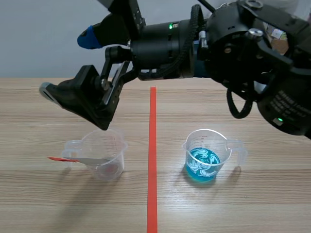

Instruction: Do the redox reaction experiment

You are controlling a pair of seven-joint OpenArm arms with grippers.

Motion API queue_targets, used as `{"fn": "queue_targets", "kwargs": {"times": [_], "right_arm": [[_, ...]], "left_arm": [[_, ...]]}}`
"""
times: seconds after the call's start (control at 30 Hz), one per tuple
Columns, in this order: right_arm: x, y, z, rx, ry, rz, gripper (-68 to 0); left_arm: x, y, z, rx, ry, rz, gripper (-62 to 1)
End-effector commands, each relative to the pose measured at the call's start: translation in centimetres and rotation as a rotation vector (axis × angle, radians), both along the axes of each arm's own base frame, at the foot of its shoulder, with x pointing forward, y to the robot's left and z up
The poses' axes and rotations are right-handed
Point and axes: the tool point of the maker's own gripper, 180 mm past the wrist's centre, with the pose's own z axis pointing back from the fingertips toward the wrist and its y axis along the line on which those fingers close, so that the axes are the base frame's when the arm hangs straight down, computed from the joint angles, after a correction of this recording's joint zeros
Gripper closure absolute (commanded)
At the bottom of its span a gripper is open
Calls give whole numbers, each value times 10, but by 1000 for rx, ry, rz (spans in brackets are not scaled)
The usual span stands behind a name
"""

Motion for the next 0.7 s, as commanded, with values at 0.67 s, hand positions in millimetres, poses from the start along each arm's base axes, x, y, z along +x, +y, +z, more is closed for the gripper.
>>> {"fn": "queue_targets", "kwargs": {"times": [0.67], "right_arm": [[-24,-126,-5,55,49,-427,-679]], "left_arm": [[-41,47,0,122,-108,230,-623]]}}
